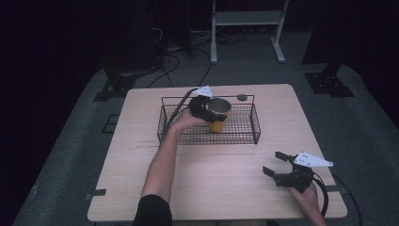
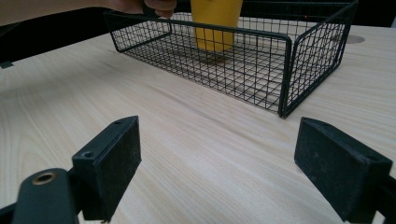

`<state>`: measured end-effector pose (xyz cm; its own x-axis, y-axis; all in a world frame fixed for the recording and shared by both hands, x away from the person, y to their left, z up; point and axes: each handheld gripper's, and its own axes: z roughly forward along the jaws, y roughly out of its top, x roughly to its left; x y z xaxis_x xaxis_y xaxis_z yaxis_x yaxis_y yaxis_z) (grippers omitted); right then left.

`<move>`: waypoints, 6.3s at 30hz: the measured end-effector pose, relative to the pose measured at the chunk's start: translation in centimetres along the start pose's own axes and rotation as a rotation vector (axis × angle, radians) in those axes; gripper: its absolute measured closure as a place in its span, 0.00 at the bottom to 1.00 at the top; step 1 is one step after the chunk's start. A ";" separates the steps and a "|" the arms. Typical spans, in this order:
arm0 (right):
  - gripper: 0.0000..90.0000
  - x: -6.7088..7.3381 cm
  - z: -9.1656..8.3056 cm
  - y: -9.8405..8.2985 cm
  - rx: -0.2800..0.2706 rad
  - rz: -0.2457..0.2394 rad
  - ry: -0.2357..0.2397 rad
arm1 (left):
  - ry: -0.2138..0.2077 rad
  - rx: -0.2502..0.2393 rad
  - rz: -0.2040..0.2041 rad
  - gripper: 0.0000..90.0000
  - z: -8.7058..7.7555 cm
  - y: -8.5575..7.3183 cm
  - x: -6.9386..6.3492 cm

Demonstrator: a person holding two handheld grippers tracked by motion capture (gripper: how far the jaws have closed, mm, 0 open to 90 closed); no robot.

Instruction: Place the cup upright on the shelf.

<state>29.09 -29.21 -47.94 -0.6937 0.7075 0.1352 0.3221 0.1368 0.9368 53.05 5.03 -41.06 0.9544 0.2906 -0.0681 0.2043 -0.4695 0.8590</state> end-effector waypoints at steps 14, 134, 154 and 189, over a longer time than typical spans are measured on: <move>0.15 0.0 0.0 0.0 0.000 0.000 0.000 | -0.009 0.082 0.010 0.14 0.6 -0.8 0.2; 0.15 0.4 0.0 0.0 0.009 -0.027 -0.016 | 0.044 -0.187 0.083 0.02 -6.4 0.1 -7.3; 0.15 0.4 0.0 0.0 0.010 -0.029 -0.020 | 0.035 -0.187 0.078 0.02 -7.0 -2.0 -9.6; 0.15 0.4 0.0 0.0 0.014 -0.030 -0.024 | 0.013 -0.200 0.050 0.02 -7.6 -5.3 -12.4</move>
<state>28.77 -28.93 -47.90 -0.6874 0.7195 0.0992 0.3104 0.1676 0.9357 38.47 10.28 -40.93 0.9590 0.2827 -0.0175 0.1083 -0.3089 0.9449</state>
